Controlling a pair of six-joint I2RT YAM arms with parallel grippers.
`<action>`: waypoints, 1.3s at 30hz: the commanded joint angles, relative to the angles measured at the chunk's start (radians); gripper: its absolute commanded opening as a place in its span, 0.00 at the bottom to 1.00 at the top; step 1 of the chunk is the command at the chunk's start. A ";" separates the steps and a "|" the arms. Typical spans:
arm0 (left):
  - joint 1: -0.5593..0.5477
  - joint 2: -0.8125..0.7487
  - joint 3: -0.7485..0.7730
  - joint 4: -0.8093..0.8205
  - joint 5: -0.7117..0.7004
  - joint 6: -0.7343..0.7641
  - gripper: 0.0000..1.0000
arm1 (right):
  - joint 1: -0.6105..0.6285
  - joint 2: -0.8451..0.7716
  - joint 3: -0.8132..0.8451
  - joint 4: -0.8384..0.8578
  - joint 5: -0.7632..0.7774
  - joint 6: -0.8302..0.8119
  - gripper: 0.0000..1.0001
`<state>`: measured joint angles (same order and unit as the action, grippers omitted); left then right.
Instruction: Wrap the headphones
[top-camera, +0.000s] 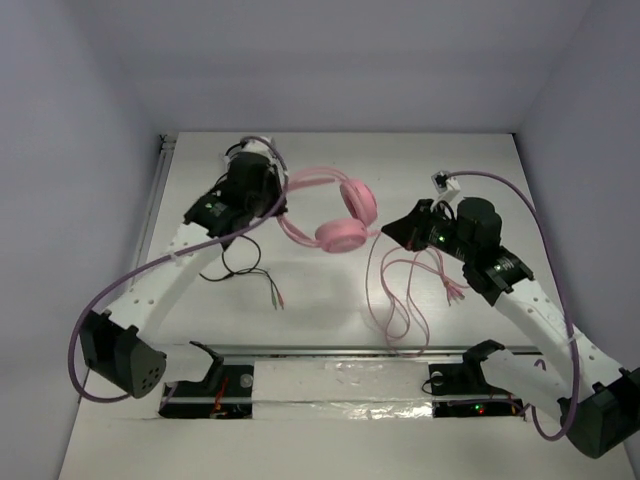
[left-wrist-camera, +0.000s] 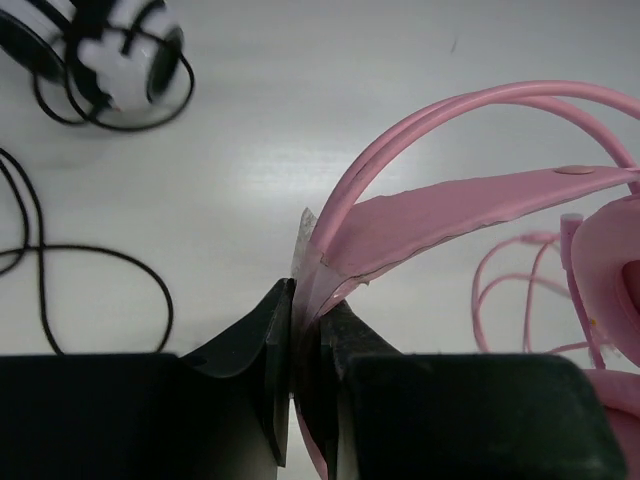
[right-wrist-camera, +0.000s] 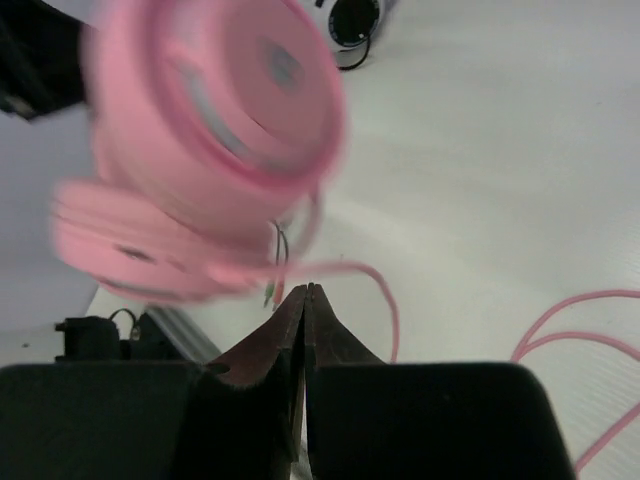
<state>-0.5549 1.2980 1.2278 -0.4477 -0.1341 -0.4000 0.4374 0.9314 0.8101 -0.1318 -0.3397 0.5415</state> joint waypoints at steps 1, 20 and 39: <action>0.096 -0.049 0.142 -0.042 0.203 0.058 0.00 | 0.004 -0.009 -0.022 0.118 0.019 -0.047 0.05; 0.300 0.155 0.777 -0.151 0.534 0.001 0.00 | 0.041 0.096 -0.293 0.679 -0.246 0.054 0.77; 0.362 0.222 0.952 -0.115 0.659 -0.085 0.00 | 0.150 0.299 -0.385 0.861 -0.067 0.169 0.50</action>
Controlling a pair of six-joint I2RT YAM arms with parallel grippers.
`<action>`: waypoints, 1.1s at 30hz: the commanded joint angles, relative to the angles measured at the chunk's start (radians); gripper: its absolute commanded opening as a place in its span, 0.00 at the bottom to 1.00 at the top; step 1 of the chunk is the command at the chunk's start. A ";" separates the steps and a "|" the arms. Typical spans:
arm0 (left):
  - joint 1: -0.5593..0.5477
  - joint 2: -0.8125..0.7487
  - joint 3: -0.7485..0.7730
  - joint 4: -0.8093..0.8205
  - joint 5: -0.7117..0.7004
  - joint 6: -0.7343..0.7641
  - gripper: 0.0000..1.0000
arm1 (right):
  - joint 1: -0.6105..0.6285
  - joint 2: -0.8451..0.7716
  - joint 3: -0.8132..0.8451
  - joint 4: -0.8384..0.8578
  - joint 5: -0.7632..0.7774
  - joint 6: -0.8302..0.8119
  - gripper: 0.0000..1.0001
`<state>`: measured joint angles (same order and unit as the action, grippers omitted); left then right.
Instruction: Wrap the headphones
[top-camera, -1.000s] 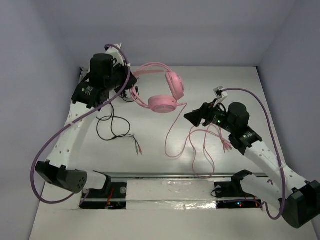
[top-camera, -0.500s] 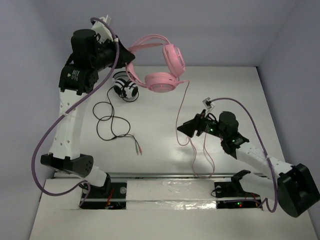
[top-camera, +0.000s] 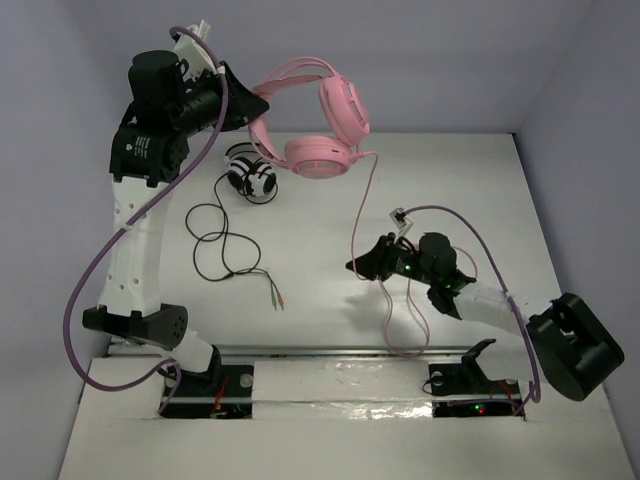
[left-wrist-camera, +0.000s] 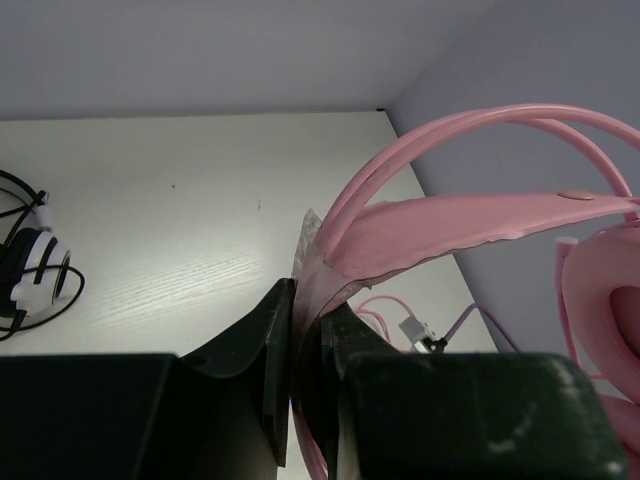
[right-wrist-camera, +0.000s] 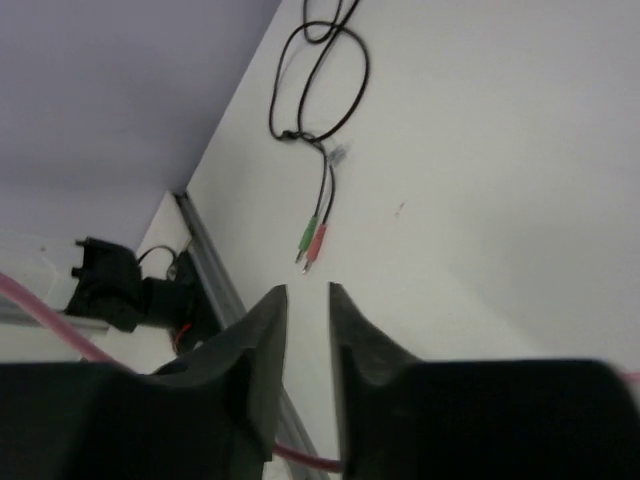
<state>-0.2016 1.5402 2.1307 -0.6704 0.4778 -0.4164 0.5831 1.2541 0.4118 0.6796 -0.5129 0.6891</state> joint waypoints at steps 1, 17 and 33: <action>0.008 -0.023 0.051 0.112 0.045 -0.070 0.00 | 0.004 -0.039 0.031 -0.015 0.217 0.007 0.24; 0.037 -0.037 -0.012 0.186 0.012 -0.081 0.00 | 0.014 -0.403 -0.024 -0.179 0.079 -0.056 0.65; 0.056 -0.034 -0.014 0.200 0.091 -0.099 0.00 | 0.023 -0.173 -0.050 -0.083 0.079 -0.077 0.67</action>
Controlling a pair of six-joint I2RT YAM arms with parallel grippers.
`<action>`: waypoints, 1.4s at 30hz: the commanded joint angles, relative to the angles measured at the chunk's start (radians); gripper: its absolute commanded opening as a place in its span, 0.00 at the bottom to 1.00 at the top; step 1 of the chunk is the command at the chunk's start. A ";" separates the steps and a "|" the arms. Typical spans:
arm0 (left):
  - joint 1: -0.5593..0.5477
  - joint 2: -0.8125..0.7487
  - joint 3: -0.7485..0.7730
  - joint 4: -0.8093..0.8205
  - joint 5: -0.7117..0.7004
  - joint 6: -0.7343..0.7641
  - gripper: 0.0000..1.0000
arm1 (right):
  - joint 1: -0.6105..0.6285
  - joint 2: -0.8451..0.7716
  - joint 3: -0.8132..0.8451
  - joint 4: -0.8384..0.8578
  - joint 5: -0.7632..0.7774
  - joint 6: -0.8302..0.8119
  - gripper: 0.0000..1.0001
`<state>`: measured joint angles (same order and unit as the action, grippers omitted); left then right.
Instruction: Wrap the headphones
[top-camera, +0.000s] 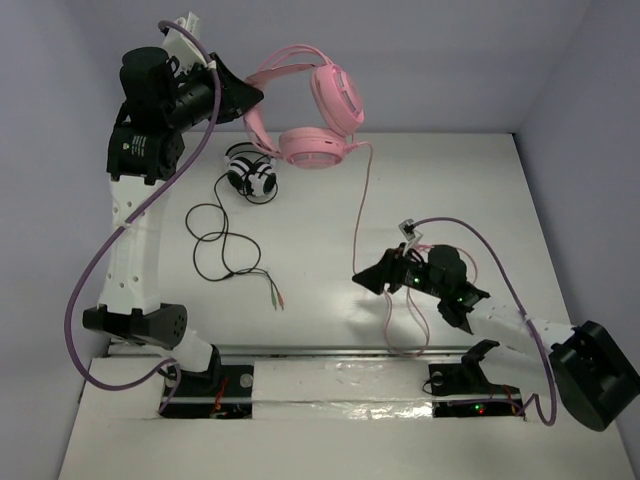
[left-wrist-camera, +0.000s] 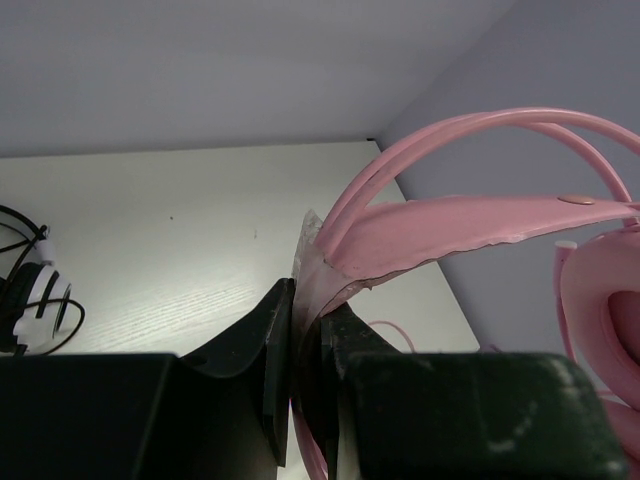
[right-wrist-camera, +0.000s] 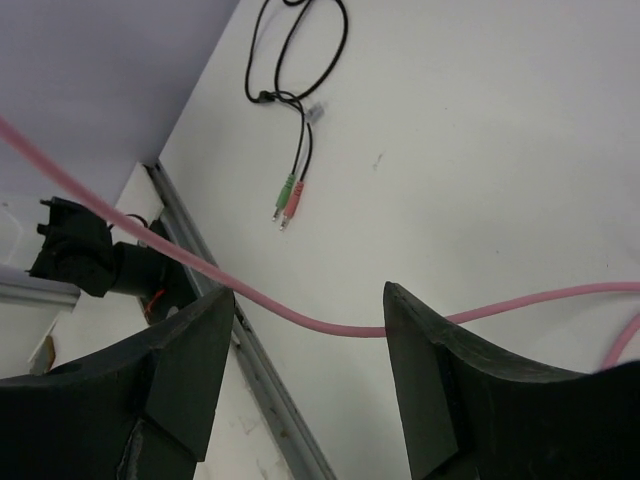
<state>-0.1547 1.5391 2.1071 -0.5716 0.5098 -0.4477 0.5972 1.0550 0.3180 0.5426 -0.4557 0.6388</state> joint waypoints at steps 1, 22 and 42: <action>0.009 -0.034 0.008 0.104 0.064 -0.068 0.00 | 0.009 0.051 0.043 0.060 0.026 -0.027 0.67; 0.047 -0.152 -0.370 0.263 -0.107 -0.154 0.00 | 0.018 0.073 0.206 -0.135 0.118 -0.036 0.00; 0.015 -0.468 -1.269 0.694 -0.568 -0.407 0.00 | 0.485 0.342 0.786 -0.993 0.449 -0.194 0.00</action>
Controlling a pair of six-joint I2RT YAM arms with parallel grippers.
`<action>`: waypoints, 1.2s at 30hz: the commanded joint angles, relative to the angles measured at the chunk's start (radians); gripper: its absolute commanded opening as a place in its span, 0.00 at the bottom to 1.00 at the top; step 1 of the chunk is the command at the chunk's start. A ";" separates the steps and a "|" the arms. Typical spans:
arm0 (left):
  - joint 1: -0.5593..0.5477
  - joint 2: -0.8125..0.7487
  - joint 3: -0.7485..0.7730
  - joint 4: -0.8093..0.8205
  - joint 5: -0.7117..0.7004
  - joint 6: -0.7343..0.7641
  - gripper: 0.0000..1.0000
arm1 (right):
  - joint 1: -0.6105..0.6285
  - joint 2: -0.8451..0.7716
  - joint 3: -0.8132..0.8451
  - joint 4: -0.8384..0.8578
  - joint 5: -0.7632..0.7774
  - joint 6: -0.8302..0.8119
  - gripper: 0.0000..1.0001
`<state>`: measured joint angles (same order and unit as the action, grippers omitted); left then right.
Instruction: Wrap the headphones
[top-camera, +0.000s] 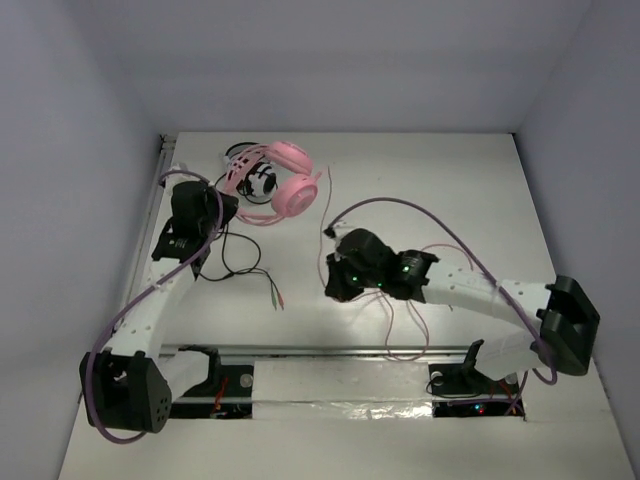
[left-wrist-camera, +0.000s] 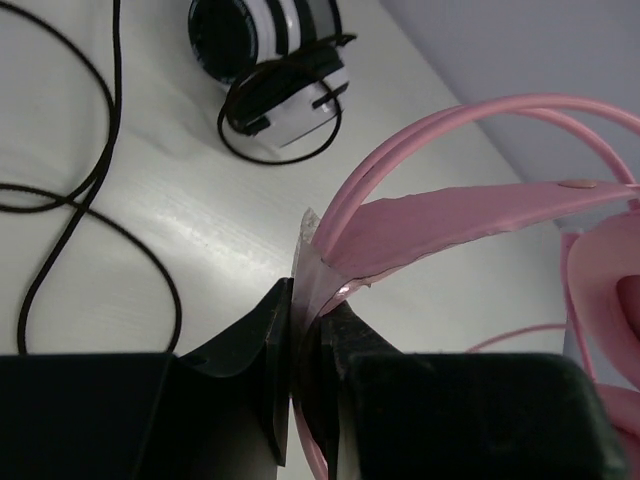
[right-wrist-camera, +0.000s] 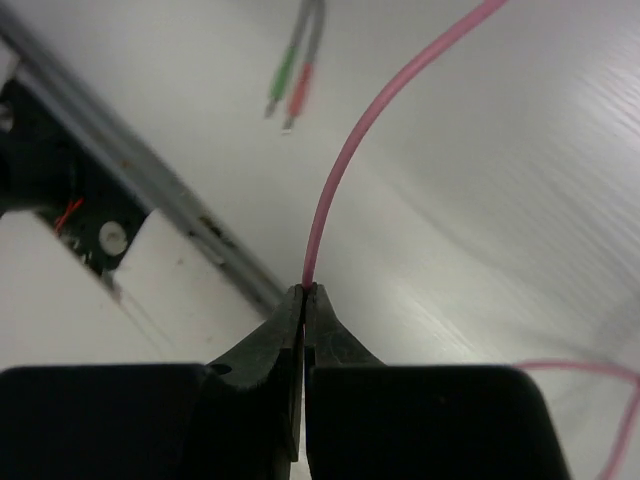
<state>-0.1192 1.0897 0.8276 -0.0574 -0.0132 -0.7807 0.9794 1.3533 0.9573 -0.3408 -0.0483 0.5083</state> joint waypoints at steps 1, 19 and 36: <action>-0.034 -0.013 -0.001 0.182 -0.056 -0.069 0.00 | 0.129 0.078 0.174 -0.118 0.042 -0.073 0.00; -0.382 0.022 -0.068 0.173 -0.082 0.165 0.00 | 0.090 0.152 0.520 -0.251 -0.136 -0.254 0.00; -0.382 0.145 0.194 -0.231 0.171 0.563 0.00 | -0.041 -0.048 0.426 -0.481 0.115 -0.260 0.00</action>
<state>-0.5022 1.2510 0.9466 -0.2367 0.0631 -0.3004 0.9417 1.3300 1.3911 -0.7536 -0.0422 0.2714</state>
